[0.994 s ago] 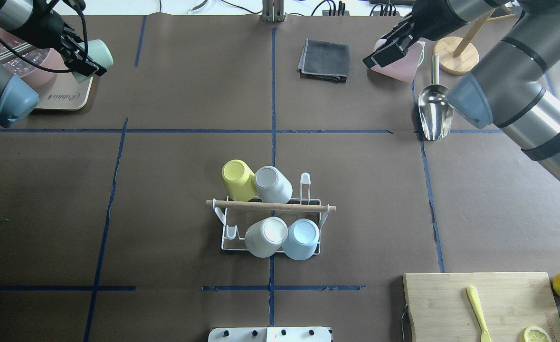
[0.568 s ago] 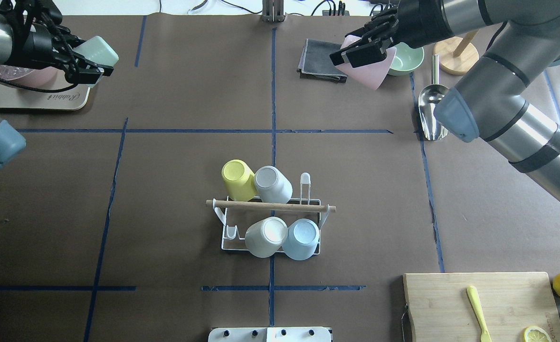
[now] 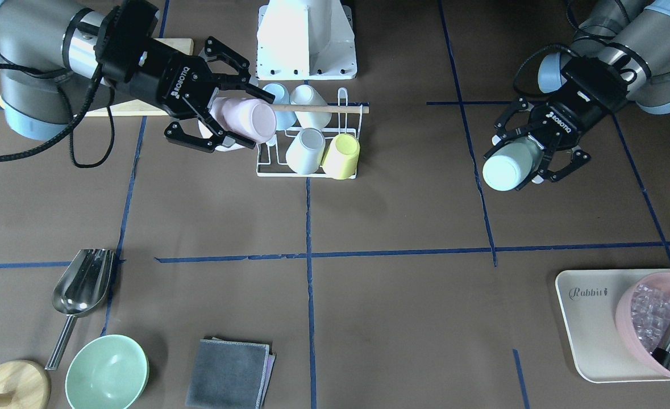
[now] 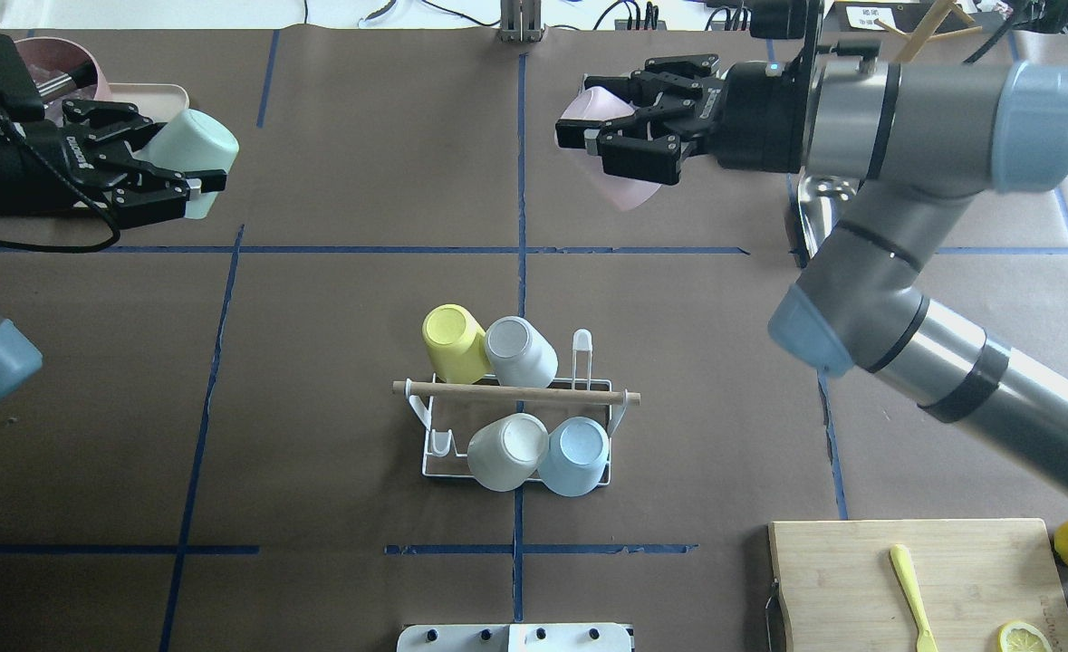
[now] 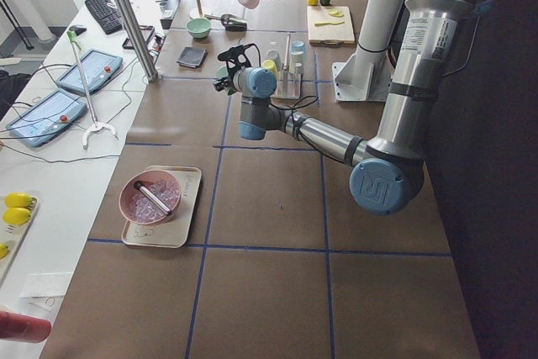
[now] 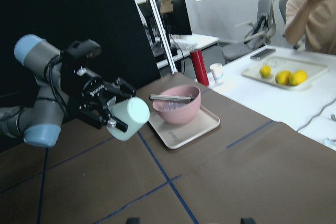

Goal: Place cup on cup holder

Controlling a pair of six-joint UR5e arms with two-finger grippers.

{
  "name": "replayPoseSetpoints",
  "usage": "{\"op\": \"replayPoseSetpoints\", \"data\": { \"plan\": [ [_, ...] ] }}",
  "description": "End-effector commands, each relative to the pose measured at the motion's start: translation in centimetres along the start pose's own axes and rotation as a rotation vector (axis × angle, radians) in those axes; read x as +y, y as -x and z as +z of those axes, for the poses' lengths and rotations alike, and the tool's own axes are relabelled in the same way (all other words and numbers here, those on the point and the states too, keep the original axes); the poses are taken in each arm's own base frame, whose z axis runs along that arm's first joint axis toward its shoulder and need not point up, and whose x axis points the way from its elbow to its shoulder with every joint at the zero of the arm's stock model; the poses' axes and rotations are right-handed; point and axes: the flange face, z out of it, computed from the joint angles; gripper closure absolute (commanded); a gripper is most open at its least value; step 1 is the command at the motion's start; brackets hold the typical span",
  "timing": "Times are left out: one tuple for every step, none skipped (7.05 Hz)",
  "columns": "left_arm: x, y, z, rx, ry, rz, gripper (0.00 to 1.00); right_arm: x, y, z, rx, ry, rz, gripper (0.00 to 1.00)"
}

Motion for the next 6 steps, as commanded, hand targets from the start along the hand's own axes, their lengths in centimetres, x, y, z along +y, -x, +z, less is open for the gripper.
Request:
{"op": "replayPoseSetpoints", "data": {
  "plan": [
    [1.8, -8.4, 4.4, 0.129, -0.145, -0.029, 0.94, 6.7, 4.2, -0.2, -0.029, -0.202, 0.065, 1.00],
    [2.5, -11.9, 5.8, 0.132, -0.250, -0.057, 0.94, 9.1, 5.3, -0.8, -0.046, -0.232, 0.093, 1.00],
    [4.4, -16.4, 6.6, 0.147, -0.354, -0.120, 0.94, 10.9, 5.7, -1.3, -0.055, -0.208, 0.108, 1.00],
    [5.0, -18.1, 6.2, 0.174, -0.423, -0.147, 0.94, 12.7, 5.1, -0.8, -0.040, -0.174, 0.116, 1.00],
    [5.1, -19.1, 5.3, 0.227, -0.492, -0.152, 0.94, 13.8, 4.0, -0.1, -0.016, -0.151, 0.117, 1.00],
    [5.3, -19.6, 4.7, 0.248, -0.538, -0.117, 0.94, 14.8, 1.6, 0.6, 0.031, -0.126, 0.109, 1.00]
  ]
}}
